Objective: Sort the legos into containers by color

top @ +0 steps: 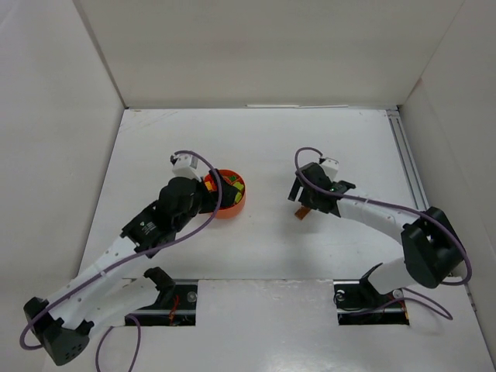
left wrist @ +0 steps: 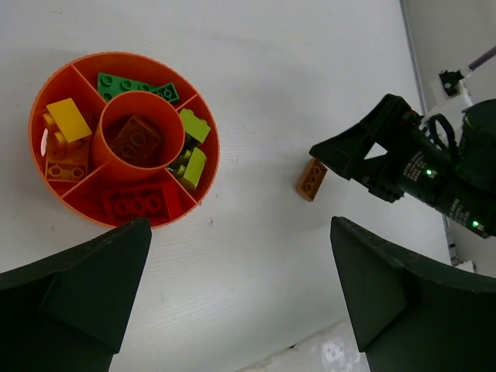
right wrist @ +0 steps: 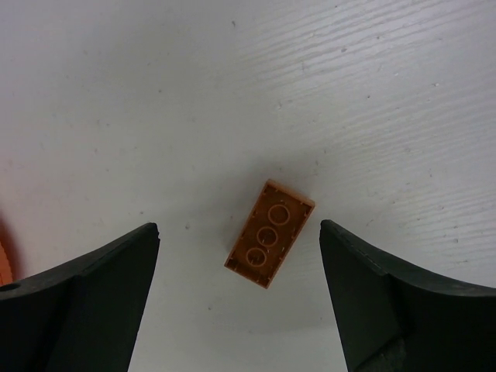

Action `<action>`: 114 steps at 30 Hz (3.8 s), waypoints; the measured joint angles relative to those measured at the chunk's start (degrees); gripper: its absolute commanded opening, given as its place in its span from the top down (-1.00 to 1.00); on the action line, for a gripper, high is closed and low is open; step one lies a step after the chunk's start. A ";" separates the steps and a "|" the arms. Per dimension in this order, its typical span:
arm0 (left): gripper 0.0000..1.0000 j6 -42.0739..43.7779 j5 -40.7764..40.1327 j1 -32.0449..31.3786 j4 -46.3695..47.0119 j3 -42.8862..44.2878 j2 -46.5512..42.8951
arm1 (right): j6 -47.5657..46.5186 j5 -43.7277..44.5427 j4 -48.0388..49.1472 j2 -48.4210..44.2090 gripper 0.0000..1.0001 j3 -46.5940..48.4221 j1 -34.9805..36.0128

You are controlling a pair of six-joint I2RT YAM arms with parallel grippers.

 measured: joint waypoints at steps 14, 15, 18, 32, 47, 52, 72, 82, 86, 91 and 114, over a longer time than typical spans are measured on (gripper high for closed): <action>-1.00 0.11 0.52 0.00 -6.14 -0.26 -7.67 | 8.68 3.85 -0.07 10.34 -0.22 2.14 -0.04; -1.00 0.11 0.52 0.00 -6.34 -0.26 -7.67 | 9.01 4.04 -0.07 10.47 -0.14 2.14 -0.04; -1.00 0.11 0.52 0.00 -6.64 -0.26 -7.67 | 9.97 4.26 -0.04 10.58 0.12 2.14 -0.04; -1.00 0.04 -1.31 0.00 -7.45 -0.26 -7.96 | -10.23 7.04 7.89 9.51 0.61 2.29 5.31; -1.00 -4.70 -4.74 0.00 -12.37 0.76 -12.52 | -51.87 -32.87 63.82 13.68 0.64 10.51 10.05; -1.00 -6.10 -5.90 0.00 -13.66 2.12 -14.58 | -53.42 -48.30 74.14 21.77 0.64 14.27 10.19; -1.00 -8.94 -8.07 0.00 -16.96 2.54 -17.14 | -52.89 -56.48 82.77 28.39 0.53 13.73 10.19; -1.00 -10.05 -8.09 0.00 -17.49 2.51 -17.14 | -49.86 -56.46 86.60 31.26 0.33 11.39 10.14; -1.00 -10.29 -8.09 0.00 -17.53 2.51 -17.14 | -48.87 -56.59 87.49 31.67 -0.03 9.99 10.03; -1.00 -10.34 -8.13 0.00 -17.55 2.51 -17.11 | -48.19 -56.96 87.78 31.36 -0.57 8.66 10.01; -1.00 -9.25 -20.79 4.63 -16.24 14.43 8.79 | -49.59 -22.69 32.87 -12.92 -0.99 2.89 -7.10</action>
